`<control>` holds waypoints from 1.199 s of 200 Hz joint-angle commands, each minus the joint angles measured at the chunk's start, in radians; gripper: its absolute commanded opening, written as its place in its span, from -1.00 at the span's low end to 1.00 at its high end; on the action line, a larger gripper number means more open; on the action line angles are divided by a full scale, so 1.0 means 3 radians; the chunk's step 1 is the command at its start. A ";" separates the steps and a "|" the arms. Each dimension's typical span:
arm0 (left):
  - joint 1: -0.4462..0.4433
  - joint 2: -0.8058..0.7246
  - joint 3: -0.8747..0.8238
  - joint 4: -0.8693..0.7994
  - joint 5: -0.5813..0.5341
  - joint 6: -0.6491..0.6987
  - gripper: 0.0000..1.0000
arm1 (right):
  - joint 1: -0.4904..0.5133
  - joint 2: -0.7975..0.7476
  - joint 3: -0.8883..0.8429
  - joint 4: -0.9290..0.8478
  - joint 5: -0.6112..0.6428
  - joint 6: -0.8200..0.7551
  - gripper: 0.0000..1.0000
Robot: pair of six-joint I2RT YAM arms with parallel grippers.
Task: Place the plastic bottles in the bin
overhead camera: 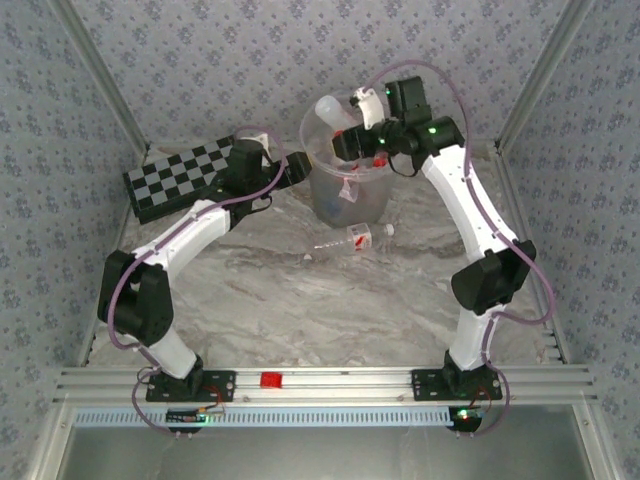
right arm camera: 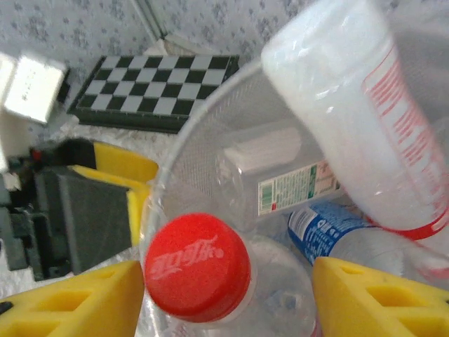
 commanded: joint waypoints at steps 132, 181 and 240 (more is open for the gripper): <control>-0.0021 -0.0613 -0.0193 -0.0481 0.0052 0.0677 0.91 | 0.0108 0.0224 -0.0189 0.0117 0.0379 0.0341 -0.31; -0.0065 -0.0745 -0.0643 -0.0298 0.0384 0.0877 0.94 | 0.0077 0.0017 0.0371 -0.0054 0.0484 0.0460 0.17; -0.0383 -0.0606 -0.0984 -0.0034 0.0497 0.1472 0.97 | -0.0361 -0.1145 -0.0869 0.0339 0.0345 0.0986 0.61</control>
